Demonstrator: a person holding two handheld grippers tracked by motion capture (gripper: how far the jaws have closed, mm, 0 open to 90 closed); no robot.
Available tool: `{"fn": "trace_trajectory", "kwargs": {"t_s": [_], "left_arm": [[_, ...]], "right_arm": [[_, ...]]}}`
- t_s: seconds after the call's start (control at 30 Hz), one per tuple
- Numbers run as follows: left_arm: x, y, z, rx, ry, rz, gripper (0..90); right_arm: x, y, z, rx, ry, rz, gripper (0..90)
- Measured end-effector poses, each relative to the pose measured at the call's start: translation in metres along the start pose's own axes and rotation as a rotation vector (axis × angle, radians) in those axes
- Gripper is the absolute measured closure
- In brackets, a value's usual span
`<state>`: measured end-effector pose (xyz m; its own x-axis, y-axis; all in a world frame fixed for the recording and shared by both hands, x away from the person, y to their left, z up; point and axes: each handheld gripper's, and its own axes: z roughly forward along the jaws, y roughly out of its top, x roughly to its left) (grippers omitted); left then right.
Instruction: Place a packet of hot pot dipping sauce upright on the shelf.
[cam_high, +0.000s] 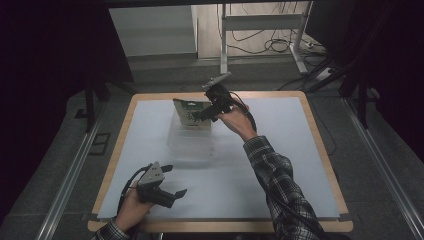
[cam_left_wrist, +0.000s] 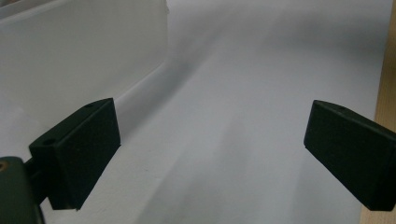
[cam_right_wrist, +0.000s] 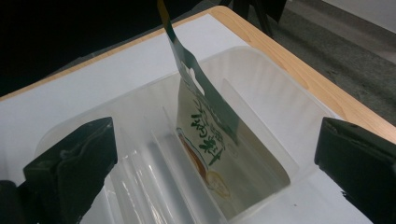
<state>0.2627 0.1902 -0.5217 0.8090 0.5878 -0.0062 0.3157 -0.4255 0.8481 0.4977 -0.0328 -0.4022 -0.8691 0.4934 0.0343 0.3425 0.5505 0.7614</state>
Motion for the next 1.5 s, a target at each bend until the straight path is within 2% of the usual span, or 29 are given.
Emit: {"fn": "trace_trajectory", "kwargs": {"t_s": [0.3, 0.67, 1.0, 1.5], "left_arm": [[0.000, 0.000, 0.000, -0.002, 0.002, 0.000, 3.6], [0.000, 0.000, 0.000, -0.003, 0.001, -0.003, 3.6], [0.000, 0.000, 0.001, 0.000, 0.000, -0.003, 3.6], [0.000, 0.000, 0.001, 0.010, 0.003, 0.003, 3.6]], "right_arm": [[0.002, -0.006, -0.008, -0.019, -0.029, -0.011, 0.0], [0.005, -0.013, -0.014, -0.027, -0.024, -0.026, 0.0], [0.008, -0.021, -0.023, -0.040, -0.062, -0.033, 0.0], [0.009, -0.040, -0.033, -0.013, -0.046, -0.041, 0.0]]}}
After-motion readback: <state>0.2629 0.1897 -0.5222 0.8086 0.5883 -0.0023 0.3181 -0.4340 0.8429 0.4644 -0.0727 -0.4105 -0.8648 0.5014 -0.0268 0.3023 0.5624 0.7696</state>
